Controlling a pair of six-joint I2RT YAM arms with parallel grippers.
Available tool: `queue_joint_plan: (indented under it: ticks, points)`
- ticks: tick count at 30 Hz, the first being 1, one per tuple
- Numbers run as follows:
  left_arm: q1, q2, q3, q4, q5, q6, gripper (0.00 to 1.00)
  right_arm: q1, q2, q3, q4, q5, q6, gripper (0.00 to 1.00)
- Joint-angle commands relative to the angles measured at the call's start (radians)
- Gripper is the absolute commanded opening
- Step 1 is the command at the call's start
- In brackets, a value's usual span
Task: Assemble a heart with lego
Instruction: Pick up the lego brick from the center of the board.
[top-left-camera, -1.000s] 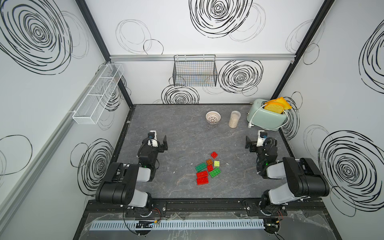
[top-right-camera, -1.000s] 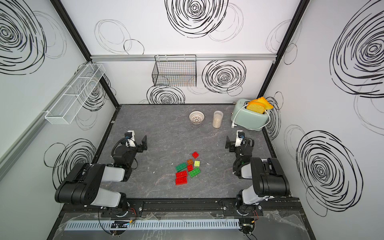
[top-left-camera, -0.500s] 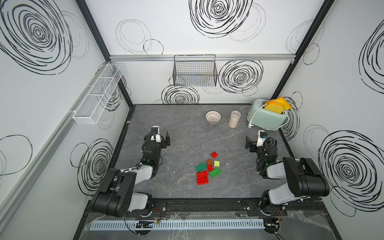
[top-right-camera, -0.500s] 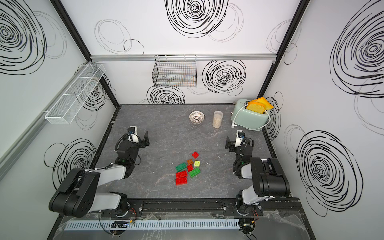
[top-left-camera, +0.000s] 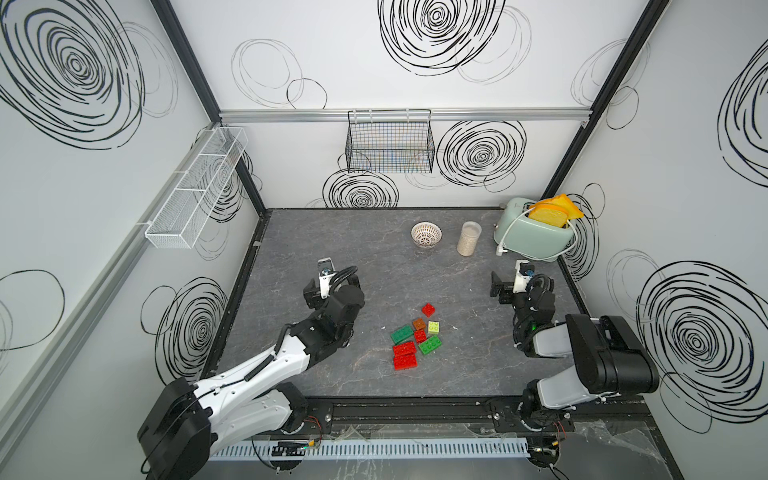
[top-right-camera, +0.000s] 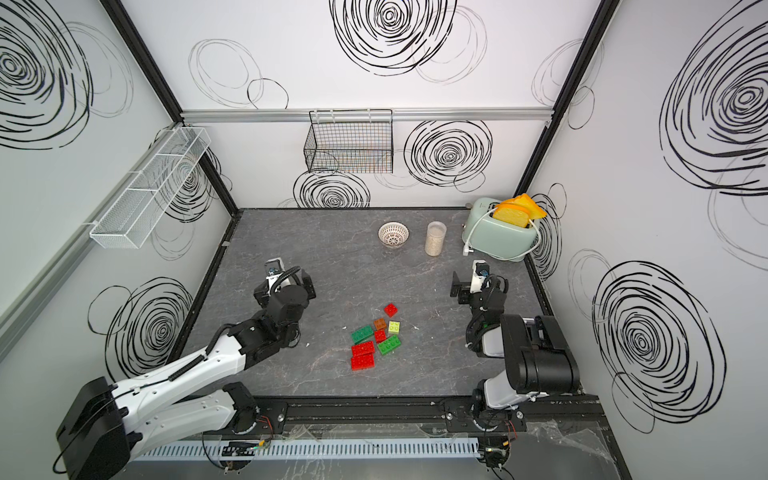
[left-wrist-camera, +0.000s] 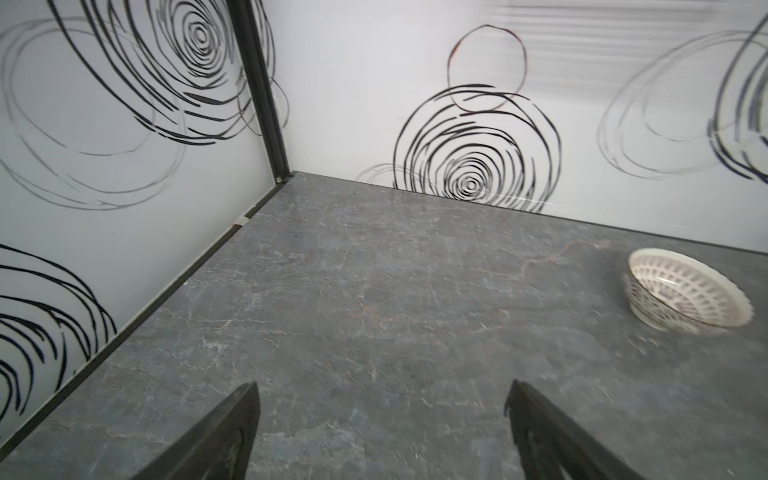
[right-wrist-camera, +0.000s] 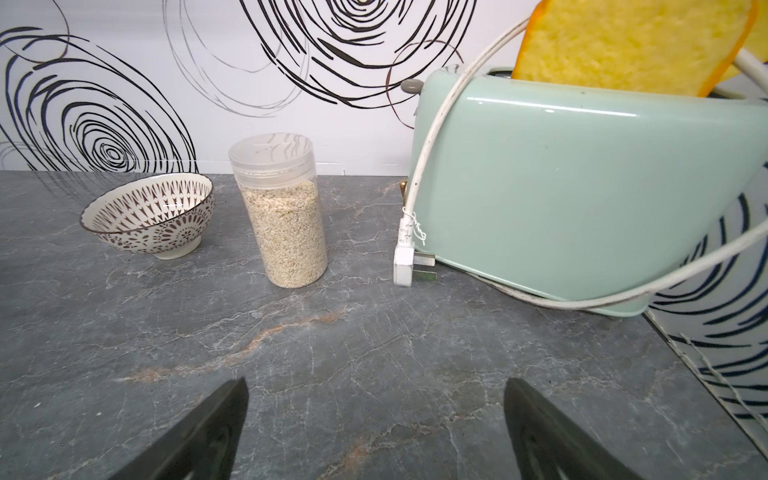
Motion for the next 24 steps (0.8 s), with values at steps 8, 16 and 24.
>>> queue_joint_plan:
  ticks: [8,16,24]
  points:
    - [-0.113,-0.231,-0.11,-0.129,0.234,-0.144,0.97,0.057,-0.089,0.068,-0.145,0.082,-0.043,0.99]
    - [-0.161,-0.162,-0.097,-0.144,0.214,-0.161,0.97,0.234,-0.198,0.385,-0.853,0.278,0.149,0.99]
    - [-0.158,-0.101,-0.079,-0.076,0.251,-0.135,0.97,0.415,-0.253,0.458,-1.178,0.118,0.273,0.96]
